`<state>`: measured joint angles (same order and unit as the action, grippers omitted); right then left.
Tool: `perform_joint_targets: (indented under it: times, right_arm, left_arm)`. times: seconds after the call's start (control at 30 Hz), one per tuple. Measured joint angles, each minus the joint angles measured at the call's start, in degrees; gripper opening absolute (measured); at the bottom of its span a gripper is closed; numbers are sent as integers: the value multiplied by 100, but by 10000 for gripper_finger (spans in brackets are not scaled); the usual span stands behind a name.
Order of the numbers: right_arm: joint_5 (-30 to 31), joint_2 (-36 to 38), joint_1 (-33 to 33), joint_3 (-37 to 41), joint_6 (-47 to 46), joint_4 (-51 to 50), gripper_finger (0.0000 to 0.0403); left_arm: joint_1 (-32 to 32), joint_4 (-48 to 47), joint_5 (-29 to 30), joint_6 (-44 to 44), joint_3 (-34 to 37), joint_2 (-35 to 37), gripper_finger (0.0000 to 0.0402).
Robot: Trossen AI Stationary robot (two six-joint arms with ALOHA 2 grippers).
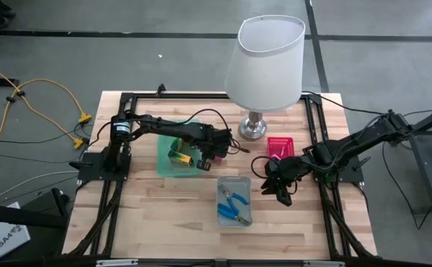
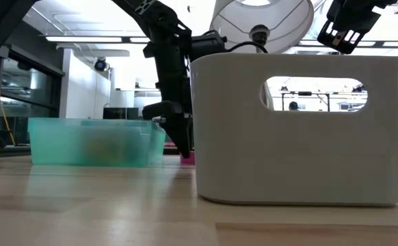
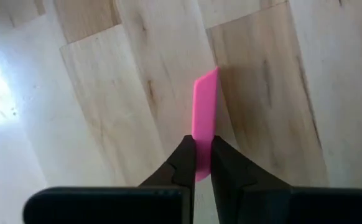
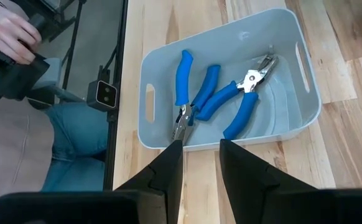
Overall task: Pick & Place School Supplies
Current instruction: Put the pink eraser into the red bin
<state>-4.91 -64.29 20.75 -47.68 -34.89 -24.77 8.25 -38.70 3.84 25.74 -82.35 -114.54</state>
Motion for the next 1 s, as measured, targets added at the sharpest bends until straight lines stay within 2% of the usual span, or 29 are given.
perform_joint_targets:
  times: [0.17,0.43,0.67,1.0]
  right_arm:
    - [20,0,0,0,0,0,97]
    - [46,0,0,0,0,10,97]
    - [60,0,17,0,-127,-25,97]
    - [1087,0,360,0,66,-217,97]
  left_arm:
    - [-38,3,297,7,-1,0,20]
    - [-186,-30,1201,55,-304,0,20]
    - [-386,-22,1193,37,-643,296,19]
    - [-837,239,1171,-136,-651,984,19]
